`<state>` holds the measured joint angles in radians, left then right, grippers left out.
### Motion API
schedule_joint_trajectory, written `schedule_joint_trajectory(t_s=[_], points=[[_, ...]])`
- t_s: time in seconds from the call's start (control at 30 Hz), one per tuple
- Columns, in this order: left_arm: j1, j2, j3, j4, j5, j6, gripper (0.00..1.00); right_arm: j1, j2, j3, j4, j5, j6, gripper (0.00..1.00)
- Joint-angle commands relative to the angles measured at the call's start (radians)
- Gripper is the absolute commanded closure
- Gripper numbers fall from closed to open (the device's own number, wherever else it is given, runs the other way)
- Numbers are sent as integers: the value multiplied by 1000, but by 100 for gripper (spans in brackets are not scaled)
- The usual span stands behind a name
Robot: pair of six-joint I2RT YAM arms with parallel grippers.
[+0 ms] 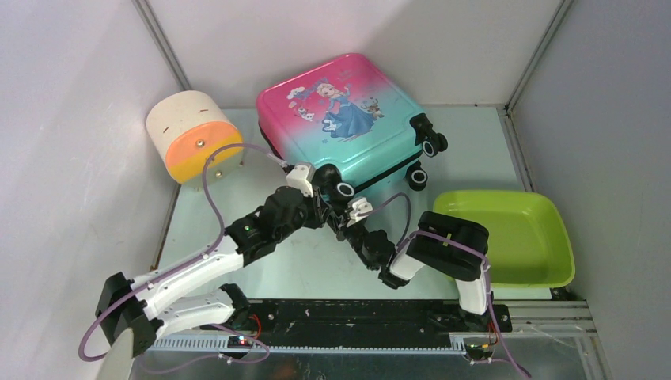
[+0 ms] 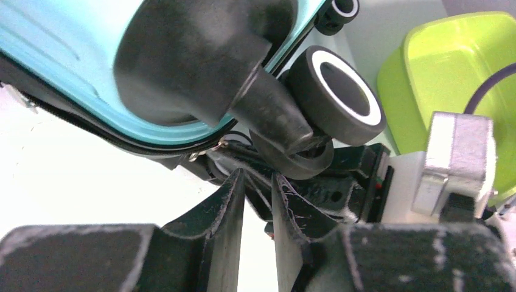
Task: Open, take out, and arrange the luggage
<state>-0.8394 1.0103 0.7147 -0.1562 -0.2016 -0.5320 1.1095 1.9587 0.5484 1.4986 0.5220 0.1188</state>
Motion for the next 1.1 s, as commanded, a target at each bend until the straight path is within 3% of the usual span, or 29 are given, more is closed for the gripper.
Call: schedule_joint_trajectory(t_s=[0.0,0.33,0.53,0.6,0.87,1.07], points=[[-1,-25,48,-24,-66,3,71,-16,-44,-27,23,102,-28,100],[0,-52,67,-99,-105,-13,68,-33,-86,-64,23,103,-34,100],[-8,-56,125,-204,-131,-34,35,-47,-114,-85,25,64,-27,100],[-18,-42,150,-227,-137,-54,29,-47,-115,-85,24,58,-28,100],[-77,87,327,-405,-283,-213,16,-51,-120,-102,24,47,-29,100],[-101,89,385,-456,-323,-349,14,-66,-125,-114,23,31,-25,100]])
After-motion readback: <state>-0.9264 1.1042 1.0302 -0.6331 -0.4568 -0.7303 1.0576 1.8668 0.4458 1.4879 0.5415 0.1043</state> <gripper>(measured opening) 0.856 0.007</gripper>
